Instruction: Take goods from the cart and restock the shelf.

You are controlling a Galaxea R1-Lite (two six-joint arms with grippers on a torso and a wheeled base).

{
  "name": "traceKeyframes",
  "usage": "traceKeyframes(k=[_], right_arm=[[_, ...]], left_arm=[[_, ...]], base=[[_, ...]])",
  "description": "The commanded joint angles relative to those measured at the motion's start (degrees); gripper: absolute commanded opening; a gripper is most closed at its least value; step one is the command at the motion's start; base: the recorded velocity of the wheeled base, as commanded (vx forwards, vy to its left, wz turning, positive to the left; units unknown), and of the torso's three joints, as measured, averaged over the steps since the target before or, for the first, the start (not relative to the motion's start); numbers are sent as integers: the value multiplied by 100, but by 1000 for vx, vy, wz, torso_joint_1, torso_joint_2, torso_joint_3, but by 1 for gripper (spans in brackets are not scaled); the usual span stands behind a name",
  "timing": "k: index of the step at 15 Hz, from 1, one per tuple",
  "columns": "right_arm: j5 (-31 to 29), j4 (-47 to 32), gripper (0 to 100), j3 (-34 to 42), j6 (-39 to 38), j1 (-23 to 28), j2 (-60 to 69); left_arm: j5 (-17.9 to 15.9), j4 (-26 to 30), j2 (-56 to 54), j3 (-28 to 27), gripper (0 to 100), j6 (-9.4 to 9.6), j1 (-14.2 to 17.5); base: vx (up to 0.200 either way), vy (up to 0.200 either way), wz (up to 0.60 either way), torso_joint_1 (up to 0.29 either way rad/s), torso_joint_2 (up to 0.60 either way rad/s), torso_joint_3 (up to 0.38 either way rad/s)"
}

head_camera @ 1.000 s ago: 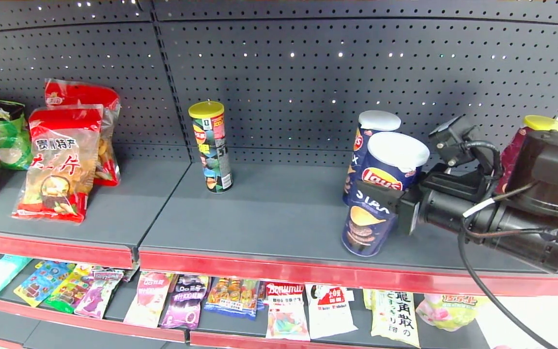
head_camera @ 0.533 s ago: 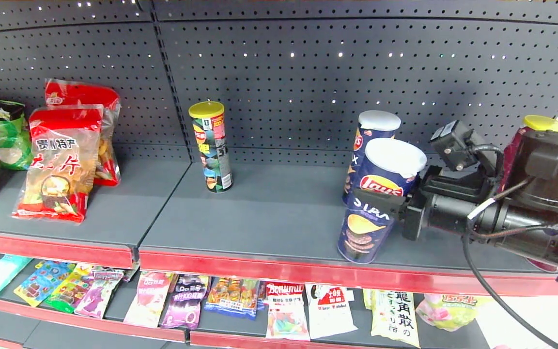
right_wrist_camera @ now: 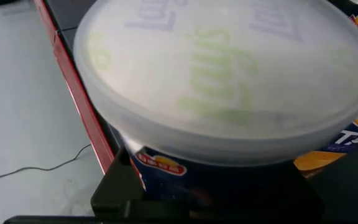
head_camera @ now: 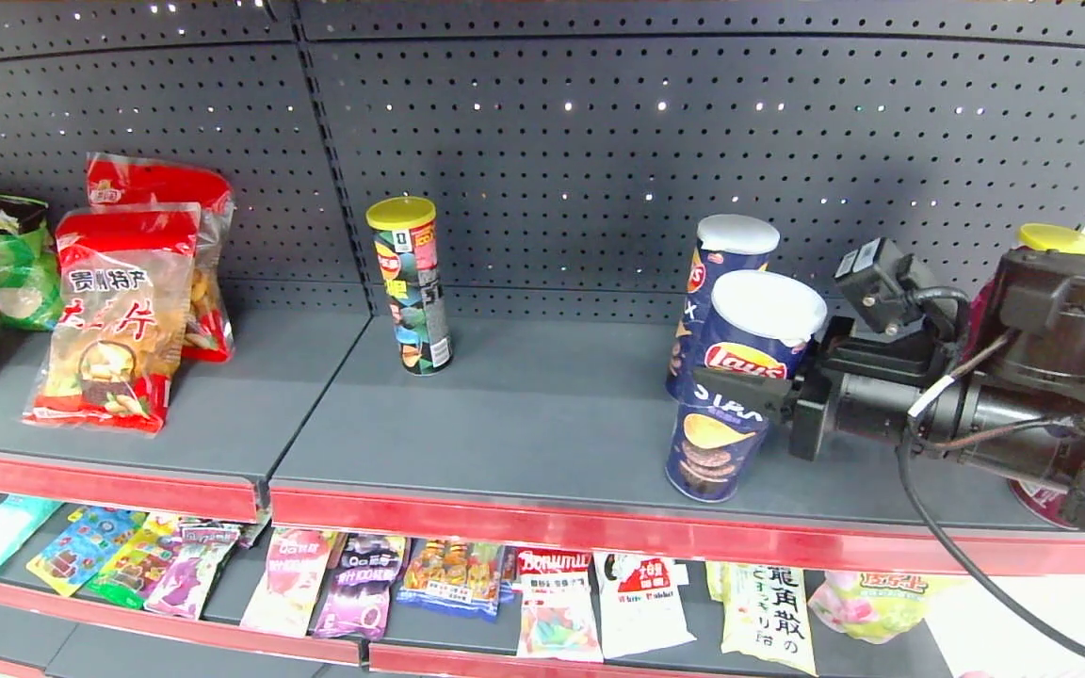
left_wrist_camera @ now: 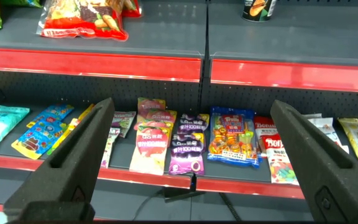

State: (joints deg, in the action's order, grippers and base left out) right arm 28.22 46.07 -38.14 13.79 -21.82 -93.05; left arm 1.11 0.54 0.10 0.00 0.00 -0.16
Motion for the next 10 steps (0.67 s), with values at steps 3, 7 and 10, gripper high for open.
traceKeyframes(k=[3,7,10], right_arm=[[113,7,0,-18,10,20,-38],[219,7,0,-26,10,38,-29],[228,7,0,62,19,99,-82]], left_arm=[[3,-1,8,0,100,0,-2],[3,-1,8,0,100,0,-2],[3,-1,8,0,100,0,-2]], base=[[0,0,0,0,0,0],[0,0,0,0,0,0],[0,0,0,0,0,0]])
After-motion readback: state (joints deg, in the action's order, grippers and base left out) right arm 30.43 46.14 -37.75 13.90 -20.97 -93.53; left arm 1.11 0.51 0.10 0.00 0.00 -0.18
